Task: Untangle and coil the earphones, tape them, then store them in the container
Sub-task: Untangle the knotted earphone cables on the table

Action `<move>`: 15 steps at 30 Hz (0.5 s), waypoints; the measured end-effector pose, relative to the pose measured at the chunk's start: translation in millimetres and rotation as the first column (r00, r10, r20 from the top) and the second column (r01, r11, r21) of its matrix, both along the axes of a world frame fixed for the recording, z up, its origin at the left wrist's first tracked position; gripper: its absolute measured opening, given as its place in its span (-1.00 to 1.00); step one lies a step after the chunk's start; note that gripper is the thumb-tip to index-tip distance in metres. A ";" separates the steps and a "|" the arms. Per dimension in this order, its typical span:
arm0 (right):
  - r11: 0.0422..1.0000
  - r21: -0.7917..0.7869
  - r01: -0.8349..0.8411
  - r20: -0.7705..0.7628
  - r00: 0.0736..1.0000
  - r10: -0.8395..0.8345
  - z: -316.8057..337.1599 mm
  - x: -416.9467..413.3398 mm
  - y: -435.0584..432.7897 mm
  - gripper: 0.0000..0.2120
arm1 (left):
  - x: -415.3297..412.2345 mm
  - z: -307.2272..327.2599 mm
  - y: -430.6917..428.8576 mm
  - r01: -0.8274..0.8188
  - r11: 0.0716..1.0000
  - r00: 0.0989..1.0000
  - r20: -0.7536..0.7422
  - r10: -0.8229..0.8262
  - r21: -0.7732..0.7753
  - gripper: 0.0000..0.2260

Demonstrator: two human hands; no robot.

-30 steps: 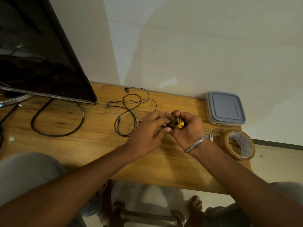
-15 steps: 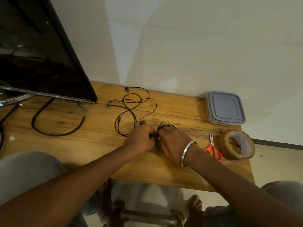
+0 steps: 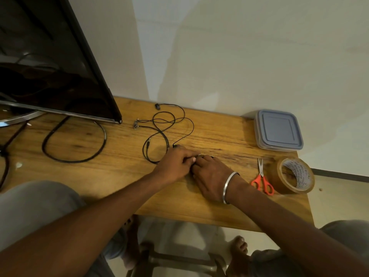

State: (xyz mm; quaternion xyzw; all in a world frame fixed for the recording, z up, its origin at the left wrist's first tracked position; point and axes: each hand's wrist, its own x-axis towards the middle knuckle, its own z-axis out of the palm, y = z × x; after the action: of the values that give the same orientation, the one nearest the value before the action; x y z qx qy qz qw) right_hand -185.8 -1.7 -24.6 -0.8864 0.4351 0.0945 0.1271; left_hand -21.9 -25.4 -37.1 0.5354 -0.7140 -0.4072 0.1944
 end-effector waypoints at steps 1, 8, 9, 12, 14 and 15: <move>1.000 0.013 -0.004 0.000 1.000 0.004 0.6 -0.3 -0.6 -0.46 | -0.3 -1.2 0.1 0.007 1.000 1.000 0.015 -0.007 0.005 -0.72; 1.000 0.009 0.022 0.092 0.995 -0.023 -0.7 -4.9 -1.4 -0.54 | 0.8 -7.7 4.7 -0.075 0.997 0.995 0.061 0.075 -0.001 -0.77; 1.000 -0.001 0.031 0.105 0.994 -0.030 -1.0 -4.5 -0.5 -0.52 | 0.5 -8.0 5.3 -0.090 0.996 0.994 0.064 0.090 -0.008 -0.80; 0.996 -0.058 0.064 0.144 0.988 -0.055 -4.3 -3.4 5.4 -0.50 | -0.9 -6.6 6.6 -0.138 0.990 0.990 0.037 0.138 0.003 -0.84; 0.993 -0.085 0.085 0.174 0.982 -0.069 -5.8 -2.3 10.0 -0.54 | -1.2 -5.2 7.0 -0.150 0.989 0.989 0.017 0.150 0.009 -0.83; 0.993 -0.070 0.097 0.192 0.978 -0.082 -5.2 -2.3 10.7 -0.55 | -1.0 -5.2 6.9 -0.154 0.988 0.988 0.007 0.154 0.017 -0.83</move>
State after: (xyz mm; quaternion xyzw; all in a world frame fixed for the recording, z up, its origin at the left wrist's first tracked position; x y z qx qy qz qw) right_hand -188.1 9.0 -29.8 -0.8753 0.4638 -0.0128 0.1367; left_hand -22.9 -18.5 -42.3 0.5918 -0.6672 -0.3959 0.2186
